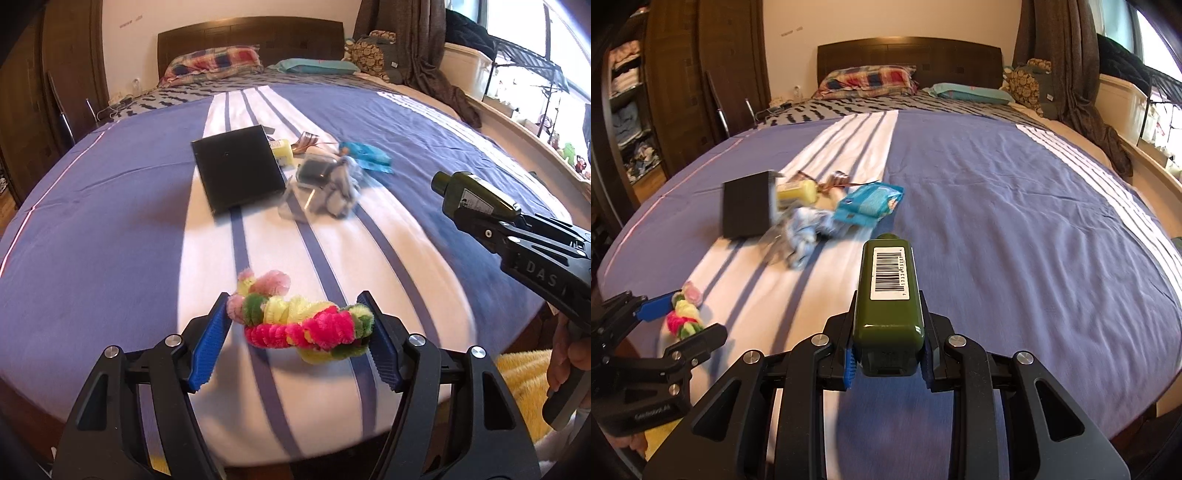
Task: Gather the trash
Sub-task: 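Grasp the pipe-cleaner wreath with the left tool while the right tool grasps the green bottle, then carry both items to the black bin and open both tools to drop them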
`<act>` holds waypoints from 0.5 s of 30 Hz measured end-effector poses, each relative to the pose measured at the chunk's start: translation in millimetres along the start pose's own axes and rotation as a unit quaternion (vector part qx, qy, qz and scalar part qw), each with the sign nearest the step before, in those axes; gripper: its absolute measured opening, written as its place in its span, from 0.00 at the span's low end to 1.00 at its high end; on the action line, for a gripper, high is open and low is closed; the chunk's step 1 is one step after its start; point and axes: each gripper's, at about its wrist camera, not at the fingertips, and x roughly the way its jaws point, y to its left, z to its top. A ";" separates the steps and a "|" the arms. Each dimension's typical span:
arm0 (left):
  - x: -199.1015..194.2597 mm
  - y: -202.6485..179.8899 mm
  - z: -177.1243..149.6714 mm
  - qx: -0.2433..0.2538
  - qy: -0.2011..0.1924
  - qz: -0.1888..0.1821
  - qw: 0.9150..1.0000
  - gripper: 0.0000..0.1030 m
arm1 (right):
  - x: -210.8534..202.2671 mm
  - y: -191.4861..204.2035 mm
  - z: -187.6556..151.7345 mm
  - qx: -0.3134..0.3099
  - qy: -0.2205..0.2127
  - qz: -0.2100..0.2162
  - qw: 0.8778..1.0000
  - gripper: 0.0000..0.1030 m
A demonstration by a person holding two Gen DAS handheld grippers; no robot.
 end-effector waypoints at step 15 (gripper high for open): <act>-89.0 -13.3 -68.1 -0.007 -0.036 0.011 0.999 0.64 | -82.4 38.8 -79.2 -0.036 -0.002 0.031 0.999 0.26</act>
